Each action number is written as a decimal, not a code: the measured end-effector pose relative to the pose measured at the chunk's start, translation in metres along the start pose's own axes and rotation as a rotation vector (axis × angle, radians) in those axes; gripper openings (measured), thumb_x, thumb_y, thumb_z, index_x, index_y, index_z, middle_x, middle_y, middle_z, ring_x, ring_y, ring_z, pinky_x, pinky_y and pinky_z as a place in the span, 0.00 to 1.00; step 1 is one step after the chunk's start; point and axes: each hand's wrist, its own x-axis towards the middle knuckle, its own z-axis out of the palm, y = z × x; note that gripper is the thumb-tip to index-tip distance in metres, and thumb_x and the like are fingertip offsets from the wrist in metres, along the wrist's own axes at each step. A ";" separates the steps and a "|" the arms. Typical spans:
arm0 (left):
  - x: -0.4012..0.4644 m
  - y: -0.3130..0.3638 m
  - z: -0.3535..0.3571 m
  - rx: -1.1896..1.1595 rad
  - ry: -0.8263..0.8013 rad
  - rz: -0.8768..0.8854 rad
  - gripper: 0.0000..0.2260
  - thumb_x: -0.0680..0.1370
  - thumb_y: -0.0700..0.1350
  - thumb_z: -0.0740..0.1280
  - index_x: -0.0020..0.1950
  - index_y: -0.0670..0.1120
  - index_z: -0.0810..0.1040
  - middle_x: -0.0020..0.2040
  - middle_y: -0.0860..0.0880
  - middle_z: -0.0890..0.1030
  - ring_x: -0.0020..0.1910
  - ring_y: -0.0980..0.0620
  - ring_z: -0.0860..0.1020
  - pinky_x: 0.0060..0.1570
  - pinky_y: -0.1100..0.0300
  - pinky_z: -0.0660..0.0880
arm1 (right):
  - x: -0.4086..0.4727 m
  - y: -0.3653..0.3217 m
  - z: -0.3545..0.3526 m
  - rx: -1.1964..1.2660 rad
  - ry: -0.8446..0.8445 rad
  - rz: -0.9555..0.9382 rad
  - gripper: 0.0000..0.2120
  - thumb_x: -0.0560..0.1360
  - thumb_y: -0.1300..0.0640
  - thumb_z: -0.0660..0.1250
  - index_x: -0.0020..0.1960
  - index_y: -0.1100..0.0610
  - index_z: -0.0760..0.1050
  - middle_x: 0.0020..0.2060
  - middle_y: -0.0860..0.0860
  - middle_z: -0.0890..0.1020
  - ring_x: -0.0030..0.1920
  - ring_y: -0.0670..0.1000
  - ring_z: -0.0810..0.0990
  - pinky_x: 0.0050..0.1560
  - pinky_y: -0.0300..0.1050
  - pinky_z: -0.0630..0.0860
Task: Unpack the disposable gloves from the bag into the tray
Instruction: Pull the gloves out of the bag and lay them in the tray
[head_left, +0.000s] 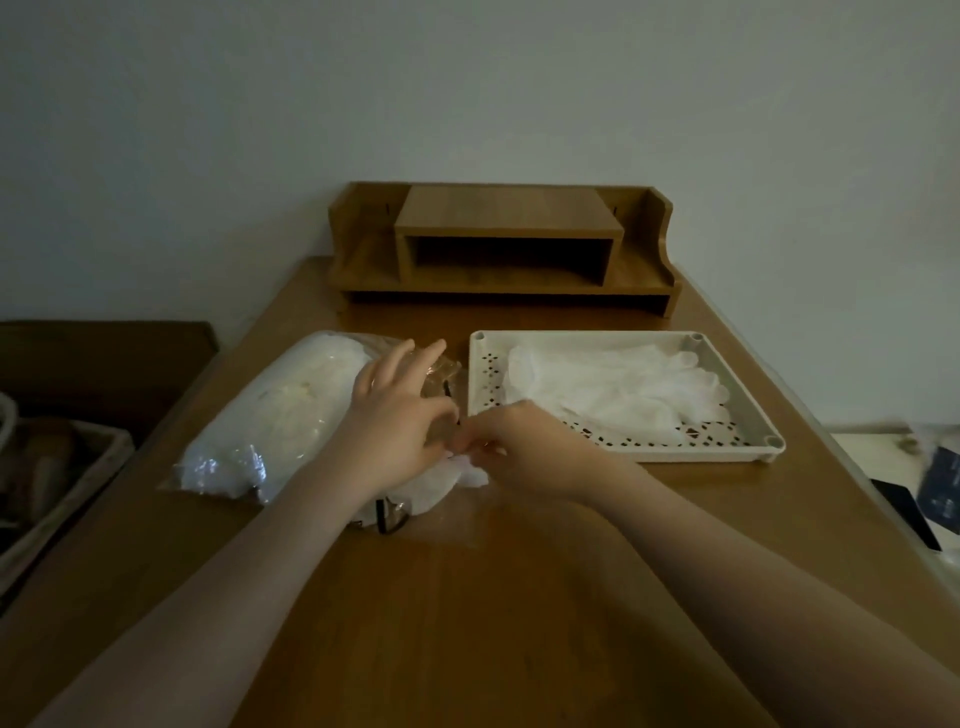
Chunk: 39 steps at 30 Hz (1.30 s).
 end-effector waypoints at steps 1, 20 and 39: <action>-0.003 -0.005 0.002 0.001 0.003 -0.002 0.09 0.76 0.53 0.65 0.55 0.57 0.79 0.78 0.53 0.45 0.76 0.48 0.41 0.72 0.47 0.41 | 0.002 -0.001 0.008 -0.034 -0.036 -0.015 0.15 0.76 0.65 0.64 0.61 0.58 0.77 0.55 0.54 0.82 0.53 0.52 0.80 0.56 0.47 0.76; -0.013 -0.019 0.015 0.072 -0.246 -0.060 0.21 0.76 0.61 0.62 0.67 0.55 0.72 0.76 0.50 0.31 0.74 0.43 0.34 0.72 0.45 0.39 | 0.000 0.007 -0.024 0.494 0.466 0.227 0.07 0.79 0.60 0.61 0.45 0.52 0.75 0.42 0.47 0.79 0.44 0.46 0.77 0.47 0.38 0.75; 0.016 0.065 -0.042 -0.567 0.123 0.196 0.41 0.68 0.54 0.75 0.74 0.56 0.54 0.70 0.58 0.58 0.66 0.59 0.64 0.57 0.65 0.66 | -0.021 0.016 -0.067 1.036 0.521 0.394 0.10 0.77 0.58 0.65 0.55 0.62 0.76 0.39 0.54 0.79 0.34 0.47 0.80 0.35 0.37 0.76</action>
